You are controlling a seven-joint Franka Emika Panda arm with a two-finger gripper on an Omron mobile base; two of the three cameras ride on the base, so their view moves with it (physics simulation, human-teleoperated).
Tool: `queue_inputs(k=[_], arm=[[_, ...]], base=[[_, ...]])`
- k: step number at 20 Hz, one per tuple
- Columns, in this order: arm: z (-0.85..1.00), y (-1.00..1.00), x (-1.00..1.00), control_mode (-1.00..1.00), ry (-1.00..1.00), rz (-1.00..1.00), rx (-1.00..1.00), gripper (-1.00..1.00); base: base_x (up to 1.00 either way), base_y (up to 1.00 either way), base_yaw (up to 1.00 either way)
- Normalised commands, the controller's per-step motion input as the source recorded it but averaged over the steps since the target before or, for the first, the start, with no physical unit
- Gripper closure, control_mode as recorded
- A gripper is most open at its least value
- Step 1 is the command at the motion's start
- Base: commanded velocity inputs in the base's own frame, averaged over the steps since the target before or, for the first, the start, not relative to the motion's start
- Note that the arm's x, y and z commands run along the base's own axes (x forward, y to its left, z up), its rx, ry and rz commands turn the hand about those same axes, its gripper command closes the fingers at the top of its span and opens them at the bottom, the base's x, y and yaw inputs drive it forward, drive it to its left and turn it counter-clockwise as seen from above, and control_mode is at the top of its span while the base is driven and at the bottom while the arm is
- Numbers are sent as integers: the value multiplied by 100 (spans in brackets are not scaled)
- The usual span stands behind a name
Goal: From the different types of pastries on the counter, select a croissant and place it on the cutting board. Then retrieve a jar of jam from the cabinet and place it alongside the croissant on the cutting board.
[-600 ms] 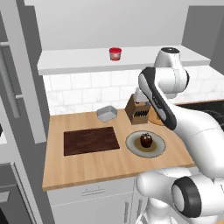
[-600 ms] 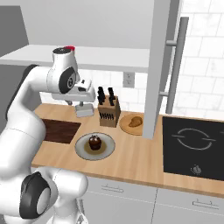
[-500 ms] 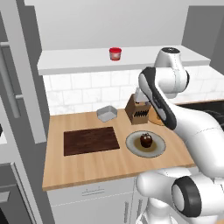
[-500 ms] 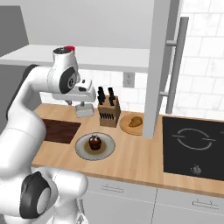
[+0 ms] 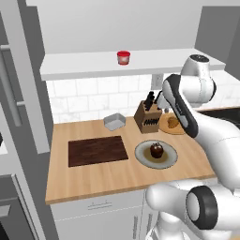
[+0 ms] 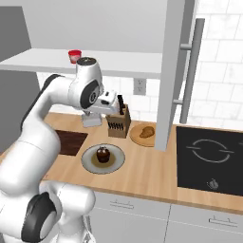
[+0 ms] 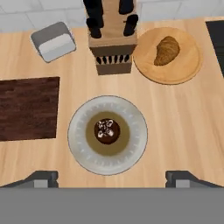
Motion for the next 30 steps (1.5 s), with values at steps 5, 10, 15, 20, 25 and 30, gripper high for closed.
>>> queue_inputs(k=[5,10,15,20,25,30], arm=[[-56,-96,-9,-100,-21,-28,23,-100],[-16,-66,52,-100,-2,1,18,-100],[-13,2,52,-100,0,0,-2,-100],[-25,-31,69,-100,0,0,0,-100],[-30,-34,54,-100,0,0,0,-100],[-23,-12,32,-100,0,1,0,-100]], base=[[0,0,0],[0,0,0],[0,0,0],[0,0,0],[0,0,0],[0,0,0]])
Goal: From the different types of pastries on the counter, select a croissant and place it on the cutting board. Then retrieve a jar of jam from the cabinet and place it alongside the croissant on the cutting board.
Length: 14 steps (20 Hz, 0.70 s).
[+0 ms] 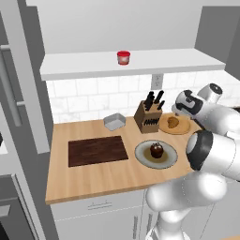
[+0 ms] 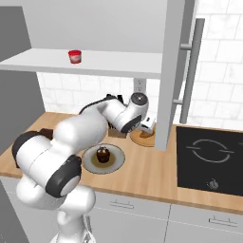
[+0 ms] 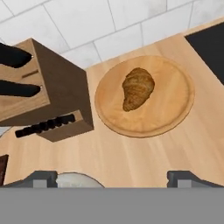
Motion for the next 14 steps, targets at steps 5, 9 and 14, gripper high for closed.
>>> queue_inputs(k=[5,9,14], arm=[[-38,-21,44,-100,0,3,0,-100],[-35,-15,50,-100,0,2,0,-100],[-28,-14,48,-100,0,2,0,-100]], base=[[0,0,0],[0,0,0],[0,0,0]])
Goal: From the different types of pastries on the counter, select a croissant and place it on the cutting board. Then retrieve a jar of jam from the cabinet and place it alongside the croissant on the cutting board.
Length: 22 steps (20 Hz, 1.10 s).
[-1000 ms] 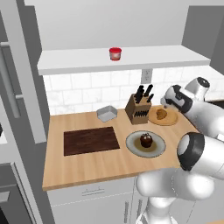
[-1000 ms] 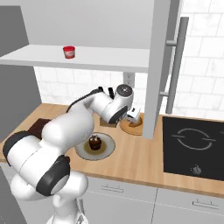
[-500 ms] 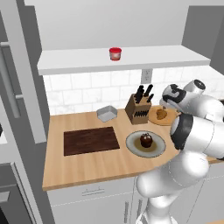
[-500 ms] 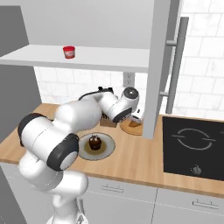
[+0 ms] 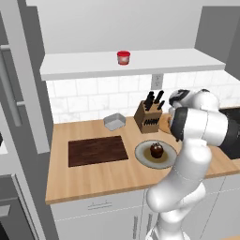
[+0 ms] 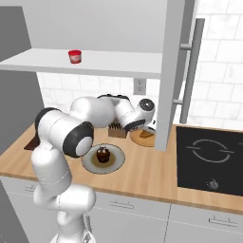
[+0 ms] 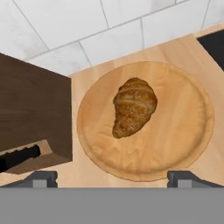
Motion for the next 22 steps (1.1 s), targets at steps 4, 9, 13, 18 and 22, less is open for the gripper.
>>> queue_inputs(k=[4,9,13,18,22], arm=[[-28,-18,50,-100,0,3,0,-100],[-29,-14,42,-100,0,3,0,-100],[-23,-2,42,-100,0,0,0,-100],[-23,0,44,-100,0,1,0,-100],[-26,-12,42,-100,0,4,0,-100]], base=[[0,0,0],[0,0,0],[0,0,0],[0,0,0],[0,0,0]])
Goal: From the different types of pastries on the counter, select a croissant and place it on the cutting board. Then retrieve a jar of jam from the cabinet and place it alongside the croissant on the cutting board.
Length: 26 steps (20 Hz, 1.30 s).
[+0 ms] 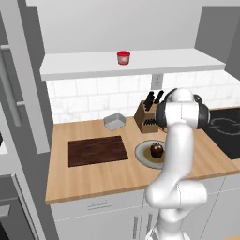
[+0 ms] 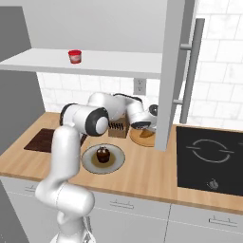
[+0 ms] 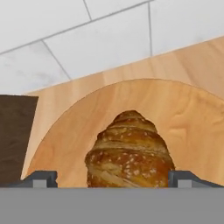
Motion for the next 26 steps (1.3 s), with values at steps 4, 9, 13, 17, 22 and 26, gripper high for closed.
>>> queue_inputs(k=[4,9,13,17,22,26], arm=[[-38,-19,40,-100,0,7,0,-100],[-45,-3,41,-100,0,5,-2,100],[8,-11,7,-100,0,1,0,100],[50,-6,-48,-100,0,0,3,100],[49,0,-93,-100,-2,0,7,100],[55,0,-100,-100,0,-2,8,100]], base=[[0,0,0],[0,0,0],[0,0,0],[0,0,0],[0,0,0],[0,0,0]])
